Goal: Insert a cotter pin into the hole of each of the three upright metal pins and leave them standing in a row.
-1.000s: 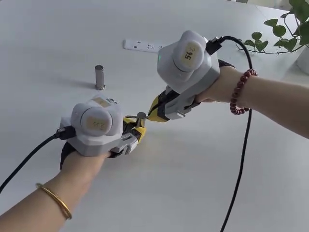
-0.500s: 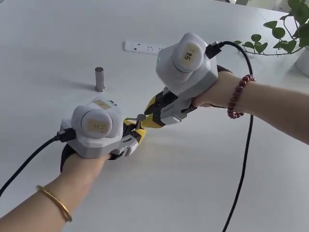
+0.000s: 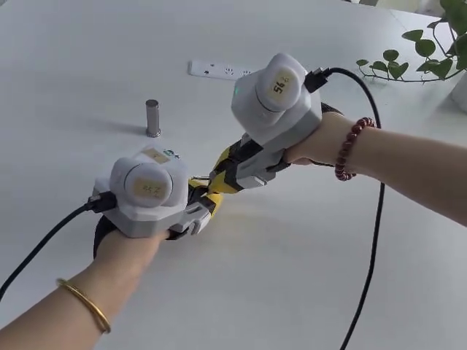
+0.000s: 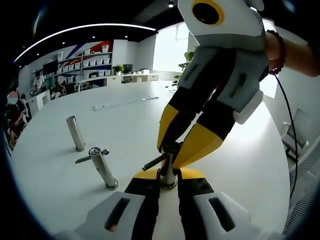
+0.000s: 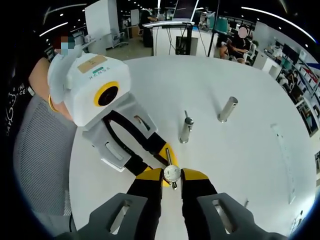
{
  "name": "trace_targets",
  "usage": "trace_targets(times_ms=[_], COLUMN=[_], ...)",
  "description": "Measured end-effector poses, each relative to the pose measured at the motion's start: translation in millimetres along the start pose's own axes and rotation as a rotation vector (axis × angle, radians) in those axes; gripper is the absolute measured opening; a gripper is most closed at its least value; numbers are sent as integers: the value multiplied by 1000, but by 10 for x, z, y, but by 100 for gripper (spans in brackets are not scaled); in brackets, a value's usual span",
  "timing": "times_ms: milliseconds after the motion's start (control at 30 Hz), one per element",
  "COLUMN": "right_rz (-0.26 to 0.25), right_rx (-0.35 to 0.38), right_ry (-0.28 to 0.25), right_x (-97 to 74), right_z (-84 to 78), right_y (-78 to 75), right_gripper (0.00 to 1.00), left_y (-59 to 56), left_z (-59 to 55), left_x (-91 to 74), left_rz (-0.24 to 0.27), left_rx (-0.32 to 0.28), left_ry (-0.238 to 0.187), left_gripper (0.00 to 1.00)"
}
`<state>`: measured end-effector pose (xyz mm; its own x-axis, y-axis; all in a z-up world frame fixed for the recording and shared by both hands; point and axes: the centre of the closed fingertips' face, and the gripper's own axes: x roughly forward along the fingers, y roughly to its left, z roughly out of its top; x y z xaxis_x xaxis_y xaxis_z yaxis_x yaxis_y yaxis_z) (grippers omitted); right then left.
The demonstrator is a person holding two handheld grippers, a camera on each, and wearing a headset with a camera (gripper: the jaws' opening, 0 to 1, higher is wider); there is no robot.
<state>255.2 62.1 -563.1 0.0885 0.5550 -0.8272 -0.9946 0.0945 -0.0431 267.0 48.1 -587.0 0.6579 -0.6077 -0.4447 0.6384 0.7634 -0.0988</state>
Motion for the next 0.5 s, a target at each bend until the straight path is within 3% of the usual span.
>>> trace_targets(times_ms=[500], right_rz=[7], right_rx=[20], right_ry=[0], right_x=[-21], right_z=[20], right_y=[16], right_gripper=[7], left_y=[-13], left_z=[10], left_x=[-4], left_rz=[-3], left_rx=[13], left_ry=[2], left_gripper=[13])
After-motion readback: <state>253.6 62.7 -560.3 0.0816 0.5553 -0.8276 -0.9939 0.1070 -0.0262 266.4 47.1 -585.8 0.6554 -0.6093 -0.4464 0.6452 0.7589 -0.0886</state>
